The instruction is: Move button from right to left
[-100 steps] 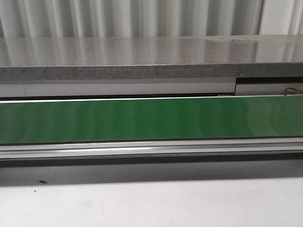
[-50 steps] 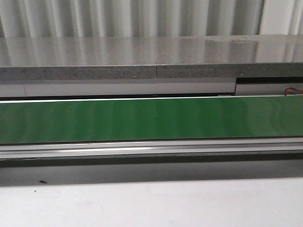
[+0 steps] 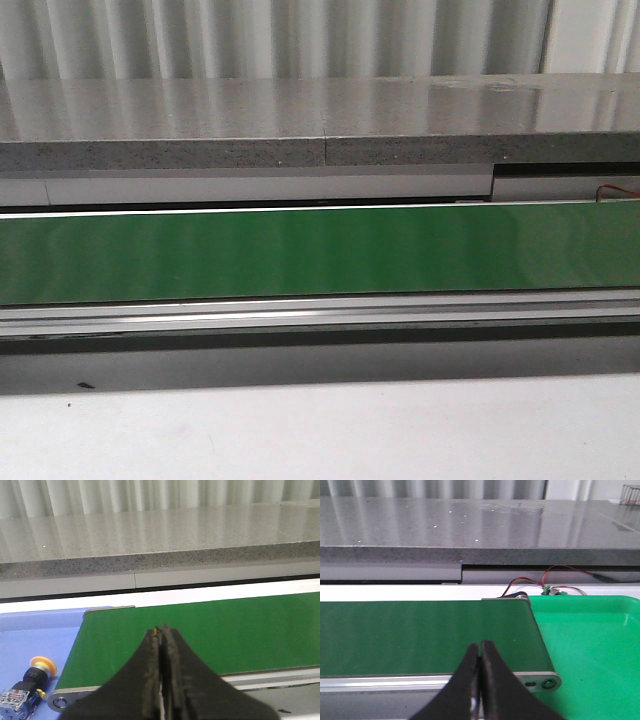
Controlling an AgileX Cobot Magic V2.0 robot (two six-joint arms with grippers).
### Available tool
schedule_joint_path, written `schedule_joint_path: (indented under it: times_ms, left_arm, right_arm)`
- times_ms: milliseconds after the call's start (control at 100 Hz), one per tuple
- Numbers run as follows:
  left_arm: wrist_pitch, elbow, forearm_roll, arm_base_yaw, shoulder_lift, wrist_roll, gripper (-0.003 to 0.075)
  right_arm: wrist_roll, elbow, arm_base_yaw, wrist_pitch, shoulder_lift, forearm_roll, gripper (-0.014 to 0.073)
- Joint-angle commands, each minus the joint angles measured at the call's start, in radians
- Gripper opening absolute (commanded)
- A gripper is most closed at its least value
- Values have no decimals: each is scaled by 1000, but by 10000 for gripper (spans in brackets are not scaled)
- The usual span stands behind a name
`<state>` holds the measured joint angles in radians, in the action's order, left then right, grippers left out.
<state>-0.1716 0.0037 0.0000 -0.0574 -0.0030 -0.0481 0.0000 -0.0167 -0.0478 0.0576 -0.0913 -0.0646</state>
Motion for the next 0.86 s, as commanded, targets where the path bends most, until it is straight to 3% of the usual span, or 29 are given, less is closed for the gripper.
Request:
schedule_joint_path:
  times_ms: [0, 90, 850]
  left_arm:
    - [75, 39, -9, 1, -33, 10, -20]
    - [75, 39, -9, 1, -33, 10, -21]
    - [77, 39, -9, 1, -33, 10, -20]
  right_arm:
    - [0, 28, -35, -132, 46, 16, -69]
    - [0, 23, -50, -58, 119, 25, -69]
    - [0, 24, -54, -58, 122, 26, -69]
